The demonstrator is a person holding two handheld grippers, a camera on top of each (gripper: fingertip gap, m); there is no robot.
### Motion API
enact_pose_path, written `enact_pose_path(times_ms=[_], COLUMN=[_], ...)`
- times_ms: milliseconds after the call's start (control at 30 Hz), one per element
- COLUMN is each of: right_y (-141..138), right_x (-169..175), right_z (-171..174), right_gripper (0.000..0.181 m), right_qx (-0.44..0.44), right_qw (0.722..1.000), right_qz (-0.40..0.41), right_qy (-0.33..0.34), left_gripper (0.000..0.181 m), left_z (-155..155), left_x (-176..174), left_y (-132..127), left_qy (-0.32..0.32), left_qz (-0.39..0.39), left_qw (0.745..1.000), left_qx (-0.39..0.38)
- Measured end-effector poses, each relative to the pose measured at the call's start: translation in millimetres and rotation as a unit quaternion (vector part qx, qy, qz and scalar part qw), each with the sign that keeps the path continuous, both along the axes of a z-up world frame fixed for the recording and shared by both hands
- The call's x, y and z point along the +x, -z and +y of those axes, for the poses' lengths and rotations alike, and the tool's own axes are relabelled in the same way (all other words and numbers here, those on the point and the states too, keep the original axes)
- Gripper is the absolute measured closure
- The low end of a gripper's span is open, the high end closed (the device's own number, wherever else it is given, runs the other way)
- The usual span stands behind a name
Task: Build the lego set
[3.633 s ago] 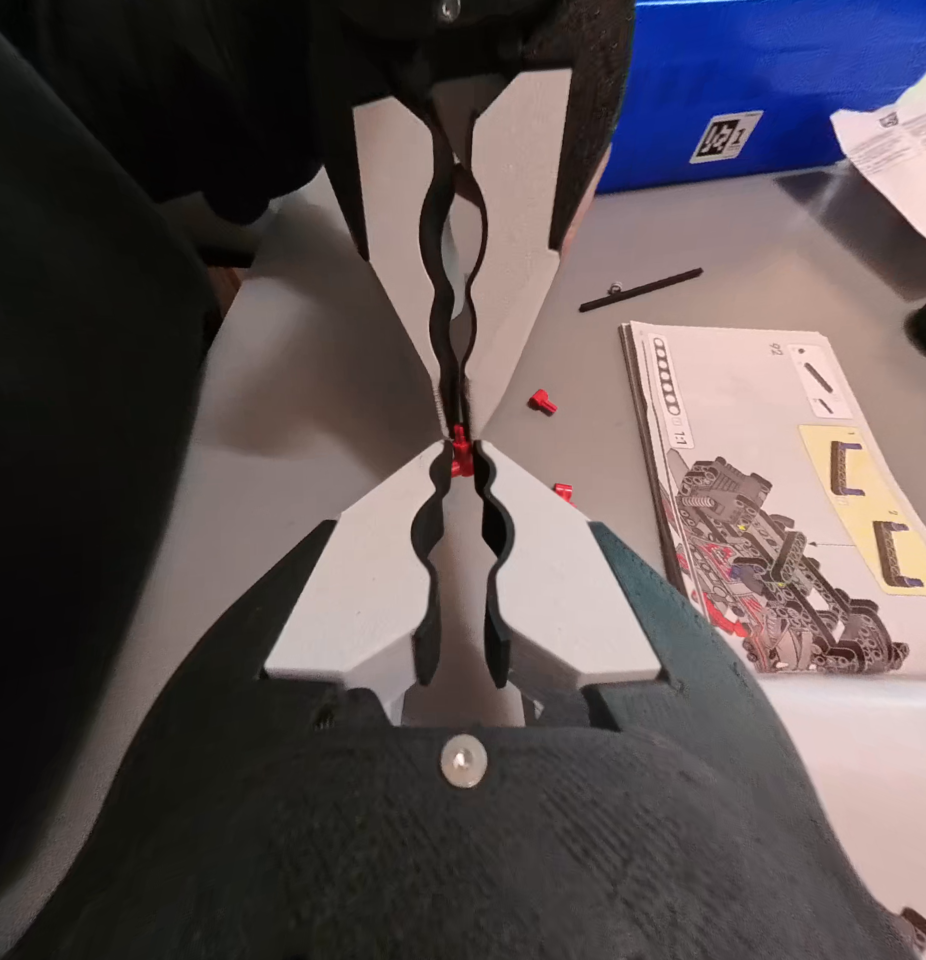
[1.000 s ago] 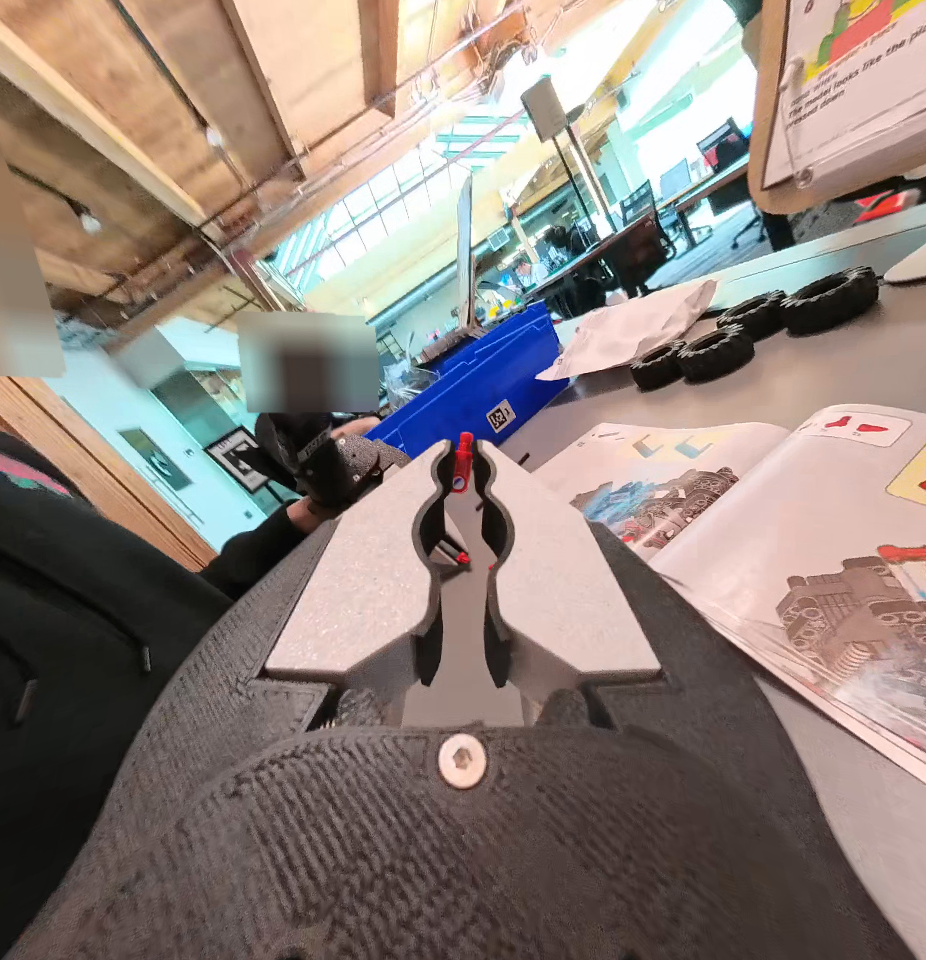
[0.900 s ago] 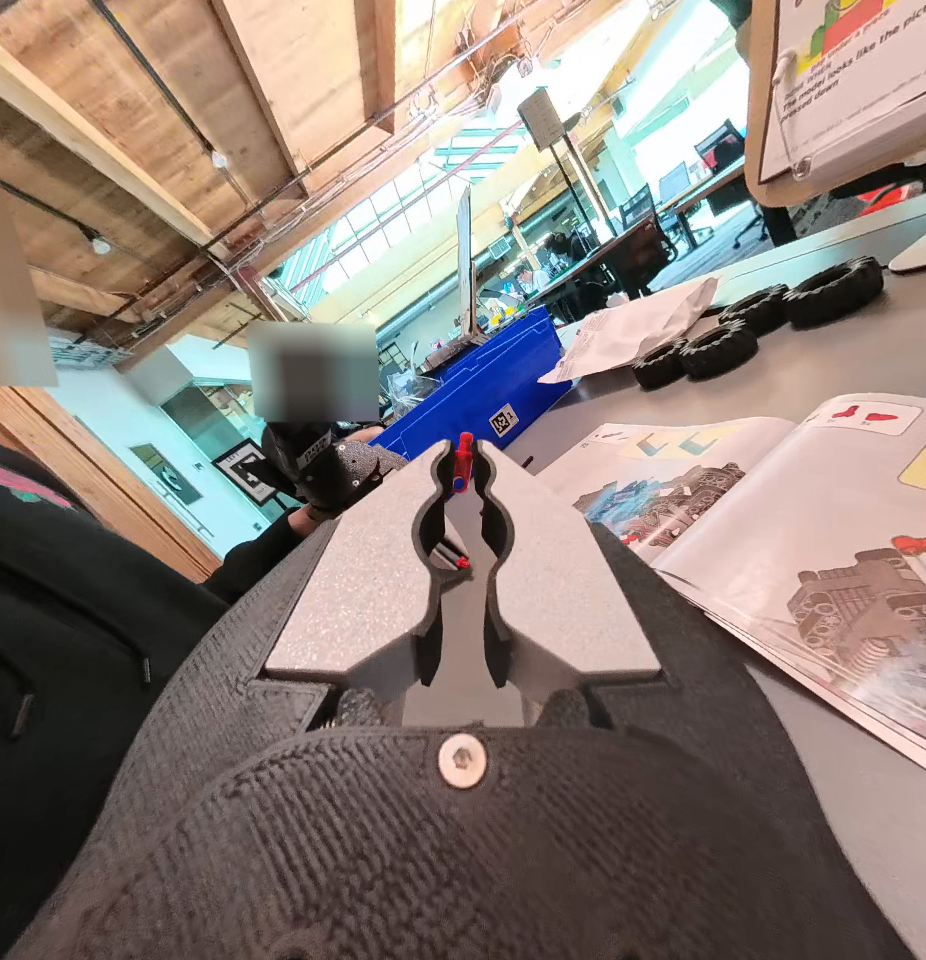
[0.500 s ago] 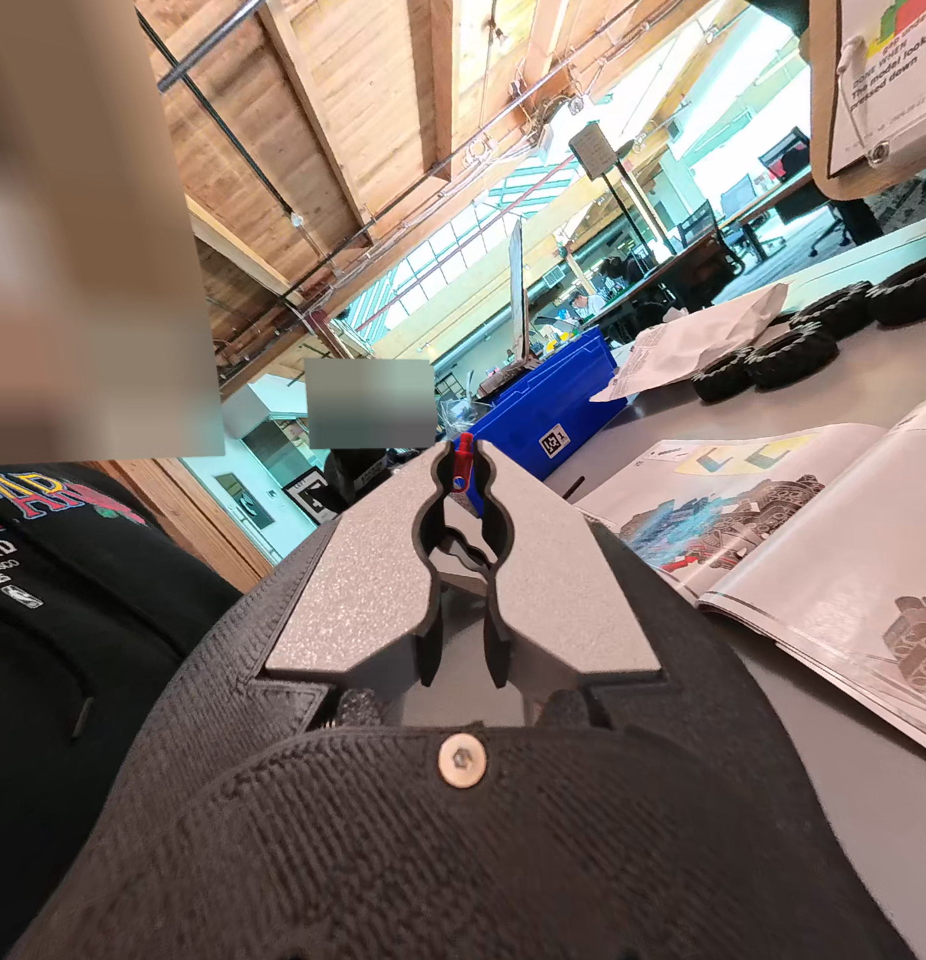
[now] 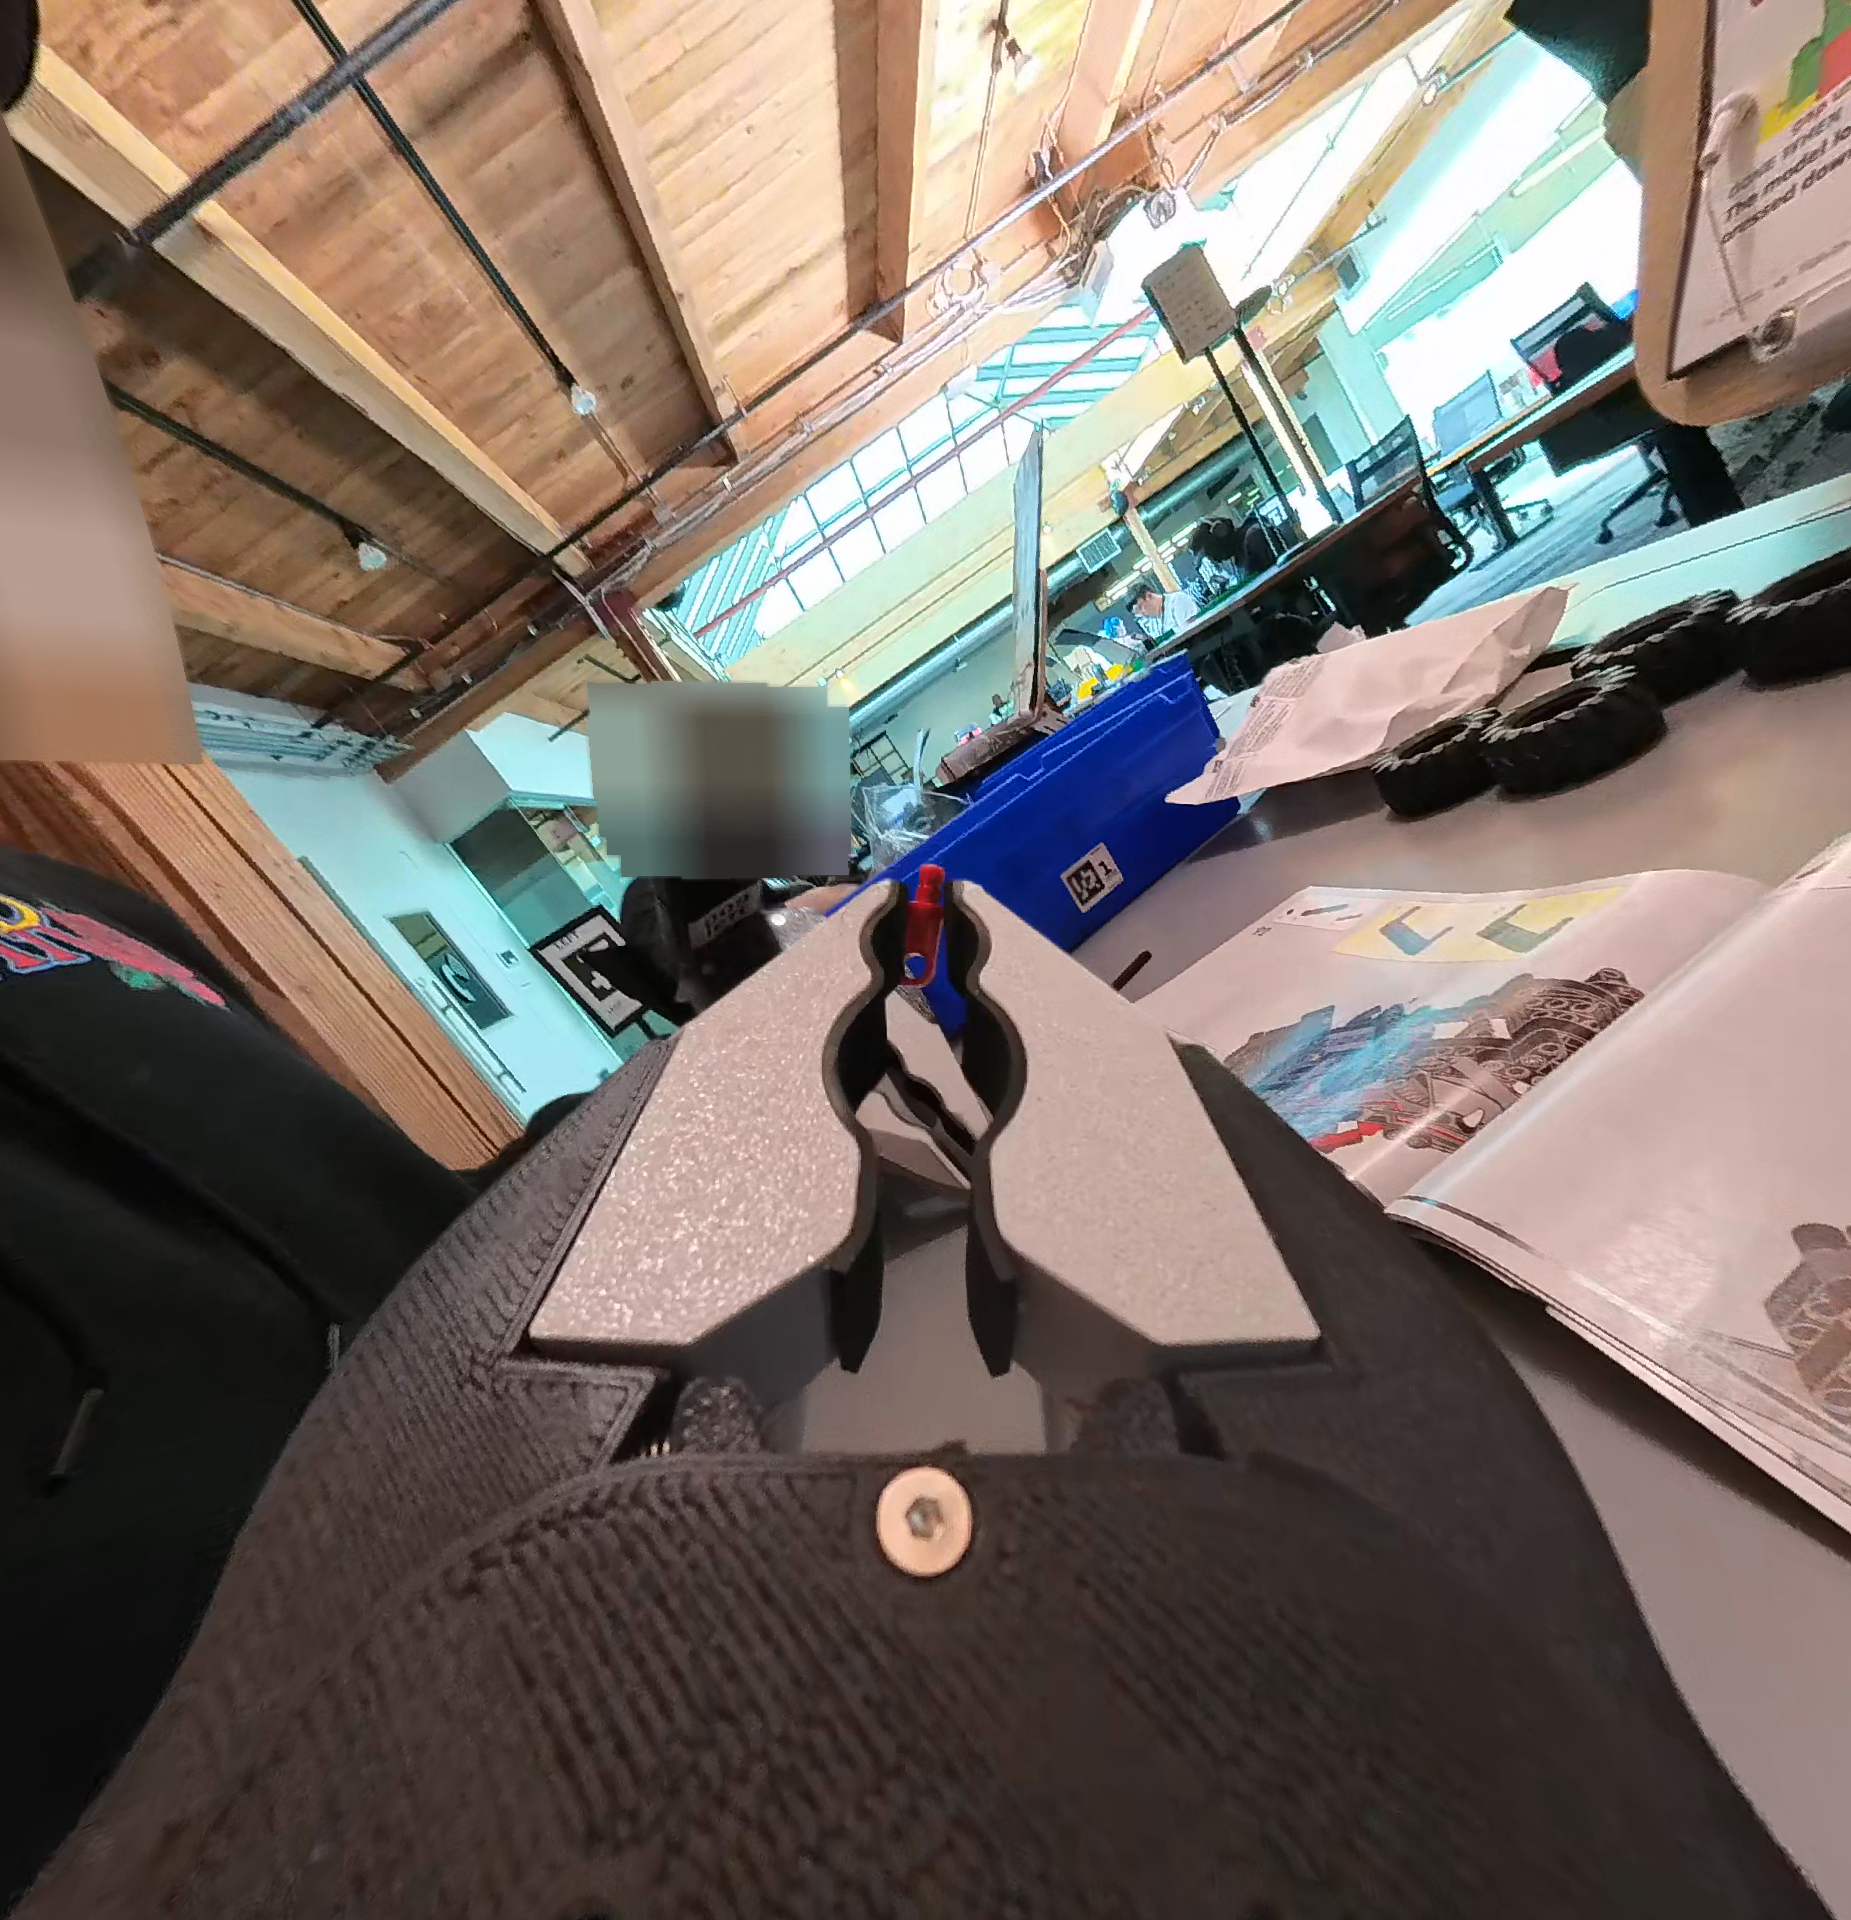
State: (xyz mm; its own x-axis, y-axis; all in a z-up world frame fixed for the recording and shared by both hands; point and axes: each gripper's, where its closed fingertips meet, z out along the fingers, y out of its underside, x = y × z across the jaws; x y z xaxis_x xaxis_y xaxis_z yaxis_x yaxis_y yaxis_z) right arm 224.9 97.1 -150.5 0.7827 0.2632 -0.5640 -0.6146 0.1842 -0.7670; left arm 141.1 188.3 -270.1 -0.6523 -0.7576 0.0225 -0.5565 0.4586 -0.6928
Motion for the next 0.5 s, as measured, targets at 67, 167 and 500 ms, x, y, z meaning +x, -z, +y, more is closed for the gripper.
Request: enact_pose_path(times_ms=[67,167,500], right_y=[2,3,6], right_x=[1,0,7], right_z=[3,7,15], right_gripper=[0.176,0.176,0.176], right_qx=[-0.012,-0.028,-0.108], right_qw=[1.0,0.998,0.951], right_qz=[-0.018,-0.05,-0.225], right_qy=[0.016,0.039,0.18], left_gripper=[0.176,0.176,0.176], left_z=[-14,-31,-74], left_x=[2,13,47], left_y=[-19,-47,-84], left_qy=[0.009,-0.004,-0.049], left_qz=[-0.018,-0.052,-0.049], left_qw=[0.999,0.997,0.976], left_qx=[-0.032,-0.061,-0.207])
